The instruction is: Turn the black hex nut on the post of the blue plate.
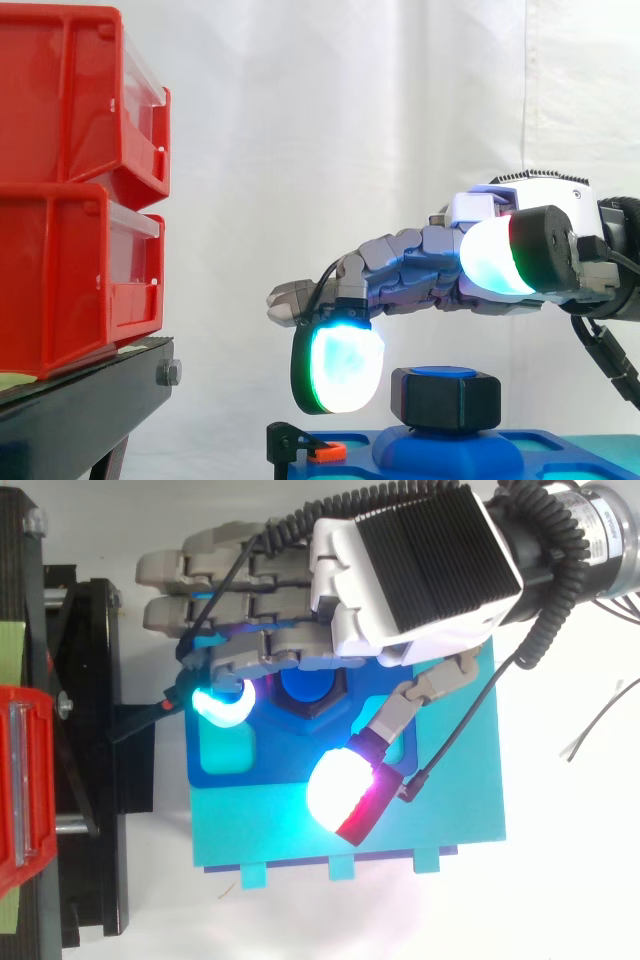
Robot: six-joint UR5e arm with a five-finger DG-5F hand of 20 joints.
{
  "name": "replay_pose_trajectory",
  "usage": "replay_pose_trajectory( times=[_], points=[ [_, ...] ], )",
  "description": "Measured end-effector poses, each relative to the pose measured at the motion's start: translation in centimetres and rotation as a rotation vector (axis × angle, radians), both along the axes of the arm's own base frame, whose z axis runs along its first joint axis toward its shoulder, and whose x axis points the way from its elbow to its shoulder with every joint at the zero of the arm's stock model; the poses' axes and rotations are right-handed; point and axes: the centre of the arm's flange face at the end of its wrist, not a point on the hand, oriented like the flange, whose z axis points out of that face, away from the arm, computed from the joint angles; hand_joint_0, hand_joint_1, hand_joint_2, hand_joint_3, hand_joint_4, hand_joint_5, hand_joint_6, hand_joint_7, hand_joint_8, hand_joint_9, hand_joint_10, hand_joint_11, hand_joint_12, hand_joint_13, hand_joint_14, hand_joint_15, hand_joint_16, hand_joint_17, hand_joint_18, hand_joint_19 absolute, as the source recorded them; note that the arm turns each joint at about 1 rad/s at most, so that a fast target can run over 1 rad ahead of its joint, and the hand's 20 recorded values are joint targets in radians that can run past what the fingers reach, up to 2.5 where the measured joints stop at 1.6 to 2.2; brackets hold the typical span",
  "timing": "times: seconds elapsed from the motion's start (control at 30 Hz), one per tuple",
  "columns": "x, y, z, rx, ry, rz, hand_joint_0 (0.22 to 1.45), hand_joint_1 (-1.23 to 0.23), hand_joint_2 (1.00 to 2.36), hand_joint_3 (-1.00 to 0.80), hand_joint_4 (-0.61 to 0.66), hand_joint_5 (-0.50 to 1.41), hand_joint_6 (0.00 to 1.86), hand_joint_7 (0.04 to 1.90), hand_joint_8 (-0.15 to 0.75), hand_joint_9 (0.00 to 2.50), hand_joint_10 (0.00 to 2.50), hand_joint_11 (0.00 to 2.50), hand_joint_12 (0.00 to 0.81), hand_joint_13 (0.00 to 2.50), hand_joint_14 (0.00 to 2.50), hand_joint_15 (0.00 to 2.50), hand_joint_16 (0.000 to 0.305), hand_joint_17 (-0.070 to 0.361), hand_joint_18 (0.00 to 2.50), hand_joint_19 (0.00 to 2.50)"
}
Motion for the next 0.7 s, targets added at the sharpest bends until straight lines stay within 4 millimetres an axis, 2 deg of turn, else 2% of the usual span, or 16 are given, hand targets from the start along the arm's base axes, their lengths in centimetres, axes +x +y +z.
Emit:
replay_pose_trajectory(
  times=[0.7],
  points=[
    [-0.5, -1.2, -0.4, 0.001, 0.03, -0.012, 0.46, -0.11, 1.0, -0.5, 0.37, -0.17, 0.5, 1.05, 0.315, 0.3, 0.0, 0.0, 0.382, 0.15, 0.0, 0.03, 0.055, 0.123, 0.14, 0.26]
  ],
)
